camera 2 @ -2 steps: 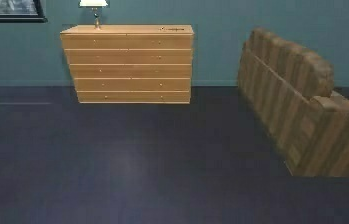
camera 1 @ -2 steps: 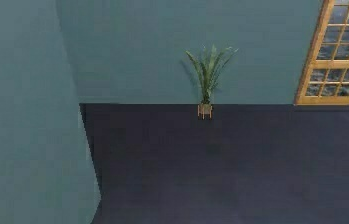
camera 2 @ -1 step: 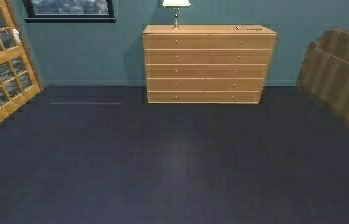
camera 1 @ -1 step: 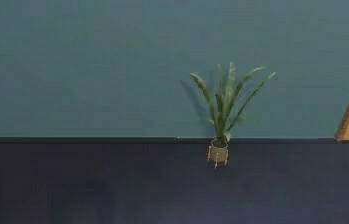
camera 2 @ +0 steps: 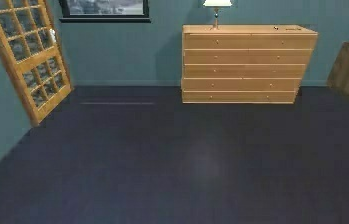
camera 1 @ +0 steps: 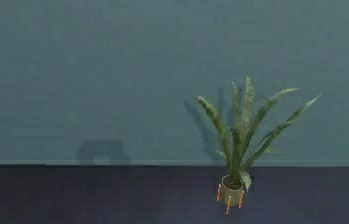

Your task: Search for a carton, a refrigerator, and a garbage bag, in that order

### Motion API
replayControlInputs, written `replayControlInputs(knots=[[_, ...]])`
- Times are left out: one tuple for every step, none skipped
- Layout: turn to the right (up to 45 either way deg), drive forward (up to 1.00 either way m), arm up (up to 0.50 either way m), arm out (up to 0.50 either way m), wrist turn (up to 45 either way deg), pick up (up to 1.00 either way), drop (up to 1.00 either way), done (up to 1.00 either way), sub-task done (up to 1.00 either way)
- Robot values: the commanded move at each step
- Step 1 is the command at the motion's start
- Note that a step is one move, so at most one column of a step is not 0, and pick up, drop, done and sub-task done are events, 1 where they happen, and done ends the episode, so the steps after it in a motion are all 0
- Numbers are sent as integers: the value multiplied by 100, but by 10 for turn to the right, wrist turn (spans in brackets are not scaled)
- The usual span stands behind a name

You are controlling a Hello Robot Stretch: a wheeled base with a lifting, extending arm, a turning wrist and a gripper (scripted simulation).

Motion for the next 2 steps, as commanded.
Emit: replayControlInputs(knots=[[-450, 0, 0, 0, 0, 0, 0, 0, 0], [0, 55, 0, 0, 0, 0, 0, 0, 0]])
